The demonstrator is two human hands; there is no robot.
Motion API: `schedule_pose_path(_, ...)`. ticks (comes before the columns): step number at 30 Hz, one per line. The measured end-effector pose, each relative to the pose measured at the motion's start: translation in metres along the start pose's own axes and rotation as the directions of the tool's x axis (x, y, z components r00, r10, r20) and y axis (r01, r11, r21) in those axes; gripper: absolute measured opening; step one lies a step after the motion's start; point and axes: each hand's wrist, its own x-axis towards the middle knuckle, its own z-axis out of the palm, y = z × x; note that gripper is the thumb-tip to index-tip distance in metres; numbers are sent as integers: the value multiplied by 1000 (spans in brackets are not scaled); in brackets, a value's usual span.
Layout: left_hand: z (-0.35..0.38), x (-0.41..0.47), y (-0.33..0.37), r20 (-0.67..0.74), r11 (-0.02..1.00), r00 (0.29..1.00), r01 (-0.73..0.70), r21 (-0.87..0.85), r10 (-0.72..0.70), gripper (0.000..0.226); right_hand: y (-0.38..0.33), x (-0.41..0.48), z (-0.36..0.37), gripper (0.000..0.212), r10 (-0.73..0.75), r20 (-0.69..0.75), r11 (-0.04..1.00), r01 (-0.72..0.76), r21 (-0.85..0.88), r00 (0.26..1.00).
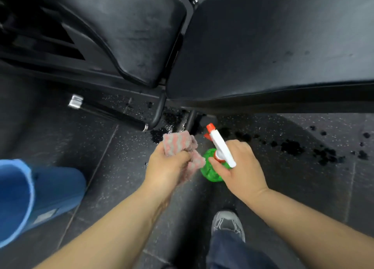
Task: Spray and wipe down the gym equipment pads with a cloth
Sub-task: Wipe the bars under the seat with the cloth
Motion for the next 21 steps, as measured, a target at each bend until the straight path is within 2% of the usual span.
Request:
schedule_pose_path(3,-18,-68,65,6,1000,1000,-20,25,20,27,-79,-24,-68,34,86,-23,986,-81,144,996)
schedule_pose_path(5,-24,-116,113,101,999,994,-51,7,50,13,-128,-37,-113,38,146,-35,970,-136,202,989)
schedule_pose_path(8,-29,-181,176,165,999,985,-42,9,40,33,-185,-52,-179,34,191,-66,960,-173,220,979)
schedule_pose_path(10,-30,-228,216,156,1000,988,-13,-5,14,31,-219,-65,-228,22,229,-104,947,-197,254,968)
schedule_pose_path(14,-21,-305,278,210,982,966,-169,85,148,17,-269,-79,-314,27,243,-182,939,-184,289,953)
schedule_pose_path(16,-14,-328,301,165,963,964,-233,135,210,12,-284,-78,-351,28,220,-189,942,-159,294,957)
schedule_pose_path(18,1,-346,323,54,949,963,-270,161,265,37,-288,-75,-392,24,223,-147,931,-166,326,964)
schedule_pose_path(21,40,-369,352,-59,942,944,-317,109,325,62,-273,-67,-453,17,140,-79,953,-112,283,987)
